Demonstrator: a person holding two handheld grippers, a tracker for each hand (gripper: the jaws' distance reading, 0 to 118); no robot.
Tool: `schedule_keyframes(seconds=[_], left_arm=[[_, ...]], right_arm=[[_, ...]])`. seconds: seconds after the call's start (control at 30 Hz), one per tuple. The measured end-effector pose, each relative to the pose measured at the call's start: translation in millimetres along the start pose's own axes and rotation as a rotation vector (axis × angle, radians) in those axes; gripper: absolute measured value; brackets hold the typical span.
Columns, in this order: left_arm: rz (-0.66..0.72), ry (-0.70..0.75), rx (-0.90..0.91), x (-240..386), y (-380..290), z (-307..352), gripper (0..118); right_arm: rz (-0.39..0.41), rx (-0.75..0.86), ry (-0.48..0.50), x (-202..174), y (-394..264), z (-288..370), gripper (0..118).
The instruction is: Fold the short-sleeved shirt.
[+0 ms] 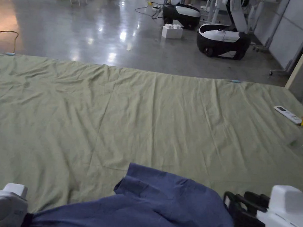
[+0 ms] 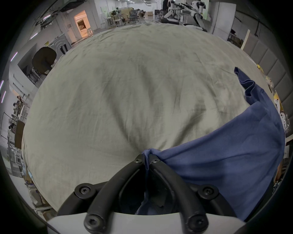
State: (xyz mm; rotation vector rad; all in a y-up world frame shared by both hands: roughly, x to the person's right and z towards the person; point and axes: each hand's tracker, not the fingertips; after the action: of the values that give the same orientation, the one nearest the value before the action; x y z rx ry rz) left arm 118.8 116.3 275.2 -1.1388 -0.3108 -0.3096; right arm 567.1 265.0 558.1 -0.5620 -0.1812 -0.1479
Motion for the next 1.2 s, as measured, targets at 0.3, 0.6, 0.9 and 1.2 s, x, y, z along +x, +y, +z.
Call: schedule_keyframes(seconds=[0.3,0.6,0.9,1.2], left_arm=[[0.012,-0.03,-0.039,-8.2,6.3,-3.0,4],[0.037,-0.06,-0.049,-15.1,8.4,-6.2,4],[-0.052,-0.099,0.079,-24.0,-6.3,18.1,4],[0.046,-0.247,0.575,-50.0,-24.4,214.7,4]], right_arm=[[0.198,-0.47,-0.027,40.0,11.0,-200.7,83],[0.269,-0.532,0.008,37.1,-6.4,-254.7,64],[0.304,-0.467,0.069,16.8,4.8,-204.7,3],[0.074,0.032,0.094,14.8,79.9,-16.5,3]])
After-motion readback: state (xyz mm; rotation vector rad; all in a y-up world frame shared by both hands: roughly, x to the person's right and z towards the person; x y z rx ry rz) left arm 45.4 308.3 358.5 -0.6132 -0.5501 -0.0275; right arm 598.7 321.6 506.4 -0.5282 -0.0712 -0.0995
